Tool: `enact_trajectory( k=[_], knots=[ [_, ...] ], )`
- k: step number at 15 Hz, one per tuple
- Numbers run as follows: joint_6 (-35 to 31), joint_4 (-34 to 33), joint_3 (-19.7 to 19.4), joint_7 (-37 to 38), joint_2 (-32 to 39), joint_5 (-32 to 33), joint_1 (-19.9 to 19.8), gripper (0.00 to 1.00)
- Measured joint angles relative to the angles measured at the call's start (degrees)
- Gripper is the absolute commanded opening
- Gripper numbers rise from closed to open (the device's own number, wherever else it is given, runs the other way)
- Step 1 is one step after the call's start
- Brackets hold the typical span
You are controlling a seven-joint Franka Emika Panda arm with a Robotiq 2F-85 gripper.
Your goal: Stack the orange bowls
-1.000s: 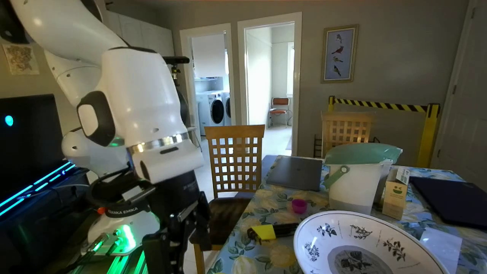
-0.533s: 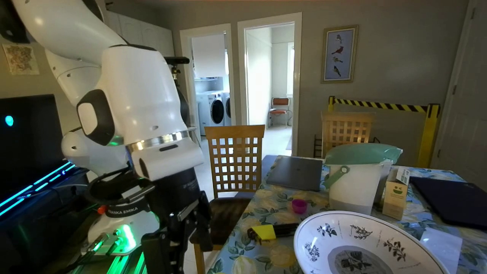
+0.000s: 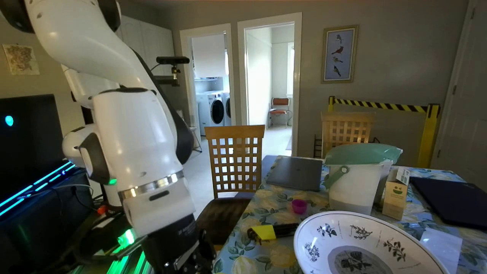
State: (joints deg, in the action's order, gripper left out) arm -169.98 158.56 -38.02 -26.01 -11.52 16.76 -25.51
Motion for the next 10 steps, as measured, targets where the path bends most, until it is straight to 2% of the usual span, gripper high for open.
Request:
enact_trajectory(
  k=[4,7,10],
  knots=[
    [-4.9,0.0,-6.5,-7.8,4.3,-11.5,12.3,1.00],
    [-3.8,-0.1,-11.2,-13.3,4.6,-19.5,20.9,1.00],
    [-1.3,-0.3,-16.7,-19.0,5.5,-24.3,26.4,1.00]
  ],
)
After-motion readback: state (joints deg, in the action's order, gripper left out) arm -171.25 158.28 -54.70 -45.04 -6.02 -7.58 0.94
